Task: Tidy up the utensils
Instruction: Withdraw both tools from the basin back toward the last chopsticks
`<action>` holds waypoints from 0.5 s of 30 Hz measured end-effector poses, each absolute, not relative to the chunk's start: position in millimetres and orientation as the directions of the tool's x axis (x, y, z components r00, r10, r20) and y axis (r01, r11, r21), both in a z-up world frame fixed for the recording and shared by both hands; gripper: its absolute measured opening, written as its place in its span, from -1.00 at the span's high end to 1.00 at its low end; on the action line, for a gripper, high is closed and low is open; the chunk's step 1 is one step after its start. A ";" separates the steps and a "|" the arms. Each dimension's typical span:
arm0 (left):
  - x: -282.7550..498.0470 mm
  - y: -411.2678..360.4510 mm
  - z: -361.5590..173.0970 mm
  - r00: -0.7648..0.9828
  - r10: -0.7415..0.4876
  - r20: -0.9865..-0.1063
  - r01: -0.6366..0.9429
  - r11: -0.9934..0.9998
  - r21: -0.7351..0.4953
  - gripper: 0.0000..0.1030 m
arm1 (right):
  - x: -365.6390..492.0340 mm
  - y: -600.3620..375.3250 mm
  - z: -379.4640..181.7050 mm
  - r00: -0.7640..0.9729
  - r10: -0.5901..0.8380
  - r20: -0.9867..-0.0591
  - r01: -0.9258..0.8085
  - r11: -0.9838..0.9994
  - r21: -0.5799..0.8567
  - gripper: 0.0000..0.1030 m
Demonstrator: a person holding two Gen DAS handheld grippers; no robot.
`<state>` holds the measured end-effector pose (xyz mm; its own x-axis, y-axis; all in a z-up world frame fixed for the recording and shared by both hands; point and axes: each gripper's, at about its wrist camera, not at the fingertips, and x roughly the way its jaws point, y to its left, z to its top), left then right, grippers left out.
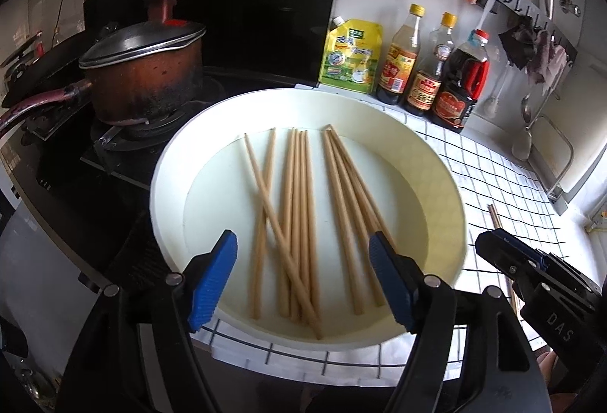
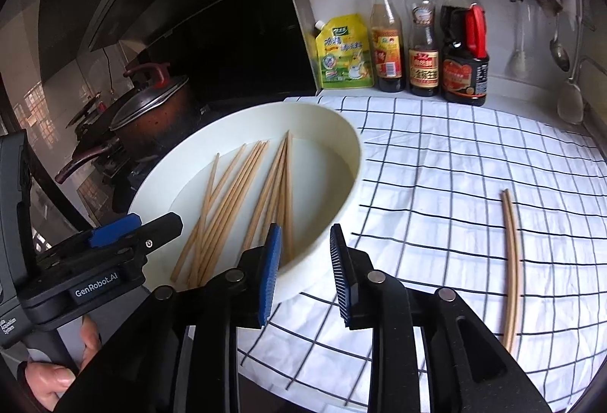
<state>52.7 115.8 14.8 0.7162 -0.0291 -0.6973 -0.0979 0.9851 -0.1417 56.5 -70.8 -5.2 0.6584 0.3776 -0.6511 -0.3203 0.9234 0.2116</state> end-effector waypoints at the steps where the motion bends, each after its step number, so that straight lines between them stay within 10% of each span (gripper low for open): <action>1: 51.6 112.3 15.7 0.718 -0.030 -0.695 -0.093 0.986 -0.140 -0.39 | 55.2 -73.6 -4.6 0.661 0.376 -0.649 -0.317 0.924 0.212 0.49; 15: 41.7 49.6 16.7 0.717 -0.075 -0.693 -0.002 0.994 -0.110 -0.48 | 39.8 -145.8 -0.2 0.717 0.302 -0.629 -0.223 0.953 0.204 0.34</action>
